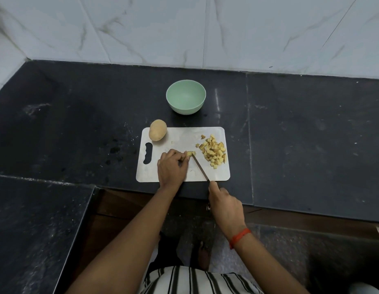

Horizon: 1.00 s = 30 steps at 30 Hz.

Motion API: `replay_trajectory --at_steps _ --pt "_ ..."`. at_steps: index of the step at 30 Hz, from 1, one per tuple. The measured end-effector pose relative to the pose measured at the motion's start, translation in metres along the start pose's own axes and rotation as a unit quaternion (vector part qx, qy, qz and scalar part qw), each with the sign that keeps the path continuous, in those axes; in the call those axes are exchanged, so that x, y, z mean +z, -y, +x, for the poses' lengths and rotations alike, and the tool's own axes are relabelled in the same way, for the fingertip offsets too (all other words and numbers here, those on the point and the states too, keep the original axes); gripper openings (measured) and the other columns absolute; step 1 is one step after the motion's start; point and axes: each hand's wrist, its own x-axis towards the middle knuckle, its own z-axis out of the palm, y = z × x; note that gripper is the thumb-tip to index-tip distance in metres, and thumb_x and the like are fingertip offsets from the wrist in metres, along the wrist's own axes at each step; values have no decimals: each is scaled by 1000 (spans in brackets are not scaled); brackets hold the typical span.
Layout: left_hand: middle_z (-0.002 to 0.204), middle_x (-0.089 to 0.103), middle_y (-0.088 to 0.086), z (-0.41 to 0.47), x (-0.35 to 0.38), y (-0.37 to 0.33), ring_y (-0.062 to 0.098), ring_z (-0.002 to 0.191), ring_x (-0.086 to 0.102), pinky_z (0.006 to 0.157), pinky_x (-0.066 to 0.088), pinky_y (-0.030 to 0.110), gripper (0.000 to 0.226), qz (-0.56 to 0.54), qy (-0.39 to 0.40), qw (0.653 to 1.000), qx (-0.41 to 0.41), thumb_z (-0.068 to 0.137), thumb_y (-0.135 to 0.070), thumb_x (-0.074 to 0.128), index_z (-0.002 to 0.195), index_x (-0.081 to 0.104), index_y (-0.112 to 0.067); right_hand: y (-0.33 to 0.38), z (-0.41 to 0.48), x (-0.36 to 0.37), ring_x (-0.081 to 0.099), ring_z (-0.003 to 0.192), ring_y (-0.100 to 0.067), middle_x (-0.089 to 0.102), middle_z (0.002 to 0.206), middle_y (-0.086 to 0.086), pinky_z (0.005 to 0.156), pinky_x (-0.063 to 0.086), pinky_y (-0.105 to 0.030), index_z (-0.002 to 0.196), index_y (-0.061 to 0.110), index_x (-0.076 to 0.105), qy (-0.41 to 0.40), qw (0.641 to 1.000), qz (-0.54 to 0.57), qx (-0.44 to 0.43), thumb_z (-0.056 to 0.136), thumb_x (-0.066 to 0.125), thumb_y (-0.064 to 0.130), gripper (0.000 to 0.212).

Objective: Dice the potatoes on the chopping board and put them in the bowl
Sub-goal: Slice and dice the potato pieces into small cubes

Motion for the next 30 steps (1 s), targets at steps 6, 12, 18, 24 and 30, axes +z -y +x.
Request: replay_trajectory --at_steps 6,12,18,24,30 --pt "100 64 -5 -1 -2 5 17 96 54 82 45 36 28 -24 17 1000 4 94 -40 69 113 76 -20 2 -8 -5 59 46 -29 58 65 0 37 41 -31 91 22 40 -70 994 80 15 104 44 36 20" --pt "96 64 -2 -4 -4 6 14 91 54 79 51 39 30 -55 -1 999 -2 96 -38 67 111 77 -14 25 36 -4 66 62 -29 66 79 -3 48 43 -33 107 21 41 -54 995 80 5 107 35 35 15" --pt "90 63 -3 -4 -2 4 15 85 51 74 48 39 29 -23 -11 1000 11 97 -39 66 97 78 -13 40 73 13 64 58 -29 65 75 -5 48 31 -30 116 22 30 -56 996 60 -17 105 42 29 17" --pt "91 64 -4 -4 -3 4 14 82 48 72 45 36 28 -10 -10 1000 27 99 -39 63 93 75 -14 41 76 14 60 49 -27 63 68 -5 45 26 -27 122 17 49 -76 996 27 -23 101 54 26 23" --pt "94 66 -6 -4 -1 4 14 84 48 74 42 35 26 11 -9 999 30 100 -38 61 95 74 -17 41 75 12 51 34 -20 55 52 0 39 20 -22 110 18 48 -84 996 8 -25 84 77 20 40"
